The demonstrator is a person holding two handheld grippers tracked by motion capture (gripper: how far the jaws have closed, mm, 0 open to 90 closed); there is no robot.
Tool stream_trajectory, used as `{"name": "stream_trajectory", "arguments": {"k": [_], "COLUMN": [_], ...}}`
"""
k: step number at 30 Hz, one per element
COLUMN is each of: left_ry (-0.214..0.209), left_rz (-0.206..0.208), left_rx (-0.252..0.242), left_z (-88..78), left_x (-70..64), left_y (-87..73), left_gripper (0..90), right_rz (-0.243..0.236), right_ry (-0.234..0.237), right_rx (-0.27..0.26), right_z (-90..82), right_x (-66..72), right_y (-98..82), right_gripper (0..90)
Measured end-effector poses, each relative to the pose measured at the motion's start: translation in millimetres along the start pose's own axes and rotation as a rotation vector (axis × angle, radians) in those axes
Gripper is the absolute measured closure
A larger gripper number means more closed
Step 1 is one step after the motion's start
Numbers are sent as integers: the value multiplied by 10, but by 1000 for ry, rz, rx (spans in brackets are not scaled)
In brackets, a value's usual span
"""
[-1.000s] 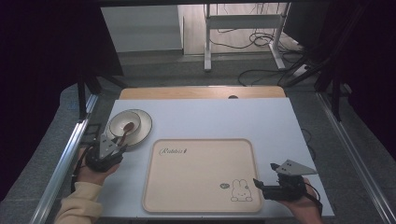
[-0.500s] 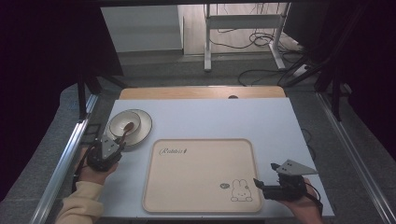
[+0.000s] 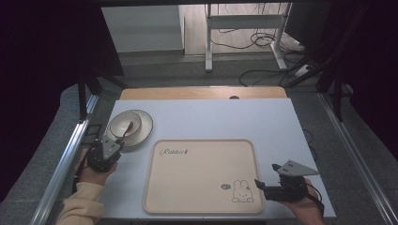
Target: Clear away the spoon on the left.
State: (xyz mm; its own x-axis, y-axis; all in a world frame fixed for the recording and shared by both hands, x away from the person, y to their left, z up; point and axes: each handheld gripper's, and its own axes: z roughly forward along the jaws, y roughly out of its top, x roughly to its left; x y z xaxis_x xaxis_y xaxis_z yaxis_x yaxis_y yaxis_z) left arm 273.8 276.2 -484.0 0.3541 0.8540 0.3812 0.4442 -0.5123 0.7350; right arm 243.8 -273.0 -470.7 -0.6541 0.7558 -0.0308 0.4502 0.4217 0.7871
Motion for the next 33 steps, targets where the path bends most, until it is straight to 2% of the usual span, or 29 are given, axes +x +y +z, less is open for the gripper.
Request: {"name": "stream_trajectory", "arguments": {"k": [7, 18, 27, 33], "left_ry": [30, 40, 57, 74], "left_rz": [2, -20, -42, -62], "left_rx": [3, -2, -29, -67], "left_z": [-6, -15, -65, -143], "left_x": [-2, 9, 42, 83], "left_y": [7, 19, 40, 69], "left_gripper": [839, 844, 845, 846], "right_rz": [0, -3, -3, -3], "right_ry": [1, 11, 11, 12], "right_rx": [2, 9, 11, 10], "right_z": [6, 14, 18, 18], "right_x": [-1, 1, -4, -2], "right_y": [-4, -7, -8, -7], "right_gripper": [155, 156, 156, 156]}}
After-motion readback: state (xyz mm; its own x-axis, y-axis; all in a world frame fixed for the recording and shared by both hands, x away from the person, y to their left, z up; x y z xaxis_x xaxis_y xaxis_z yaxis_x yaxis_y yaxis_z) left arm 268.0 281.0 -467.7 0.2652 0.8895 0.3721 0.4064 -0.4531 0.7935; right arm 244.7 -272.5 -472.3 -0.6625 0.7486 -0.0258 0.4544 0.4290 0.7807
